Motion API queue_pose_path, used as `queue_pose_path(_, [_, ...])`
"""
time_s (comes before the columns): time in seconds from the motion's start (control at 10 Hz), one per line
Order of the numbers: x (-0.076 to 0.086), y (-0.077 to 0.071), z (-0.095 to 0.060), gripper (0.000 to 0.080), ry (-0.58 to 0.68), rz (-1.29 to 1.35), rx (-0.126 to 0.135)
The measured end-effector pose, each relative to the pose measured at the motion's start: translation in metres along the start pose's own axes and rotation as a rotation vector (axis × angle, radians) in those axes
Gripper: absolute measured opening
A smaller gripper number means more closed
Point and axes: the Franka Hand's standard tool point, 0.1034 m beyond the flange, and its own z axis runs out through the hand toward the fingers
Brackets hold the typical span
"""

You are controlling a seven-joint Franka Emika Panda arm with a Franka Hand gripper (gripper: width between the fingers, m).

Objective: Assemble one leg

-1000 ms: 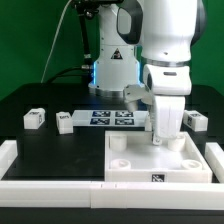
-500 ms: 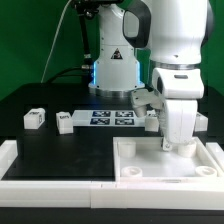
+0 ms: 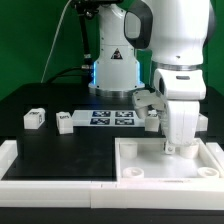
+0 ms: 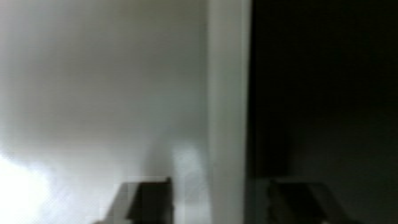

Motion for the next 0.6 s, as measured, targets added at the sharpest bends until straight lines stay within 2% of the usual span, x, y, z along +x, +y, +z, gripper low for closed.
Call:
queue_pose_path(0.1, [-0.0001,-0.0001,0.0001,0.0332,0.000,0.000,0.000])
queue_pose_path(0.2, [-0.0002,-0.0001,0.0002,0.0563,0.000,0.000,0.000])
queue_pose_path(0.3, [-0.0002,-0.0002,0.0002,0.0563,0.000,0.000,0.000])
queue_pose_path(0.4, [-0.0003,-0.0002,0.0003,0.0622,0.000,0.000,0.001])
queue_pose_path(0.6, [-0.0004,-0.0003,0.0004,0.0644,0.000,0.001,0.001])
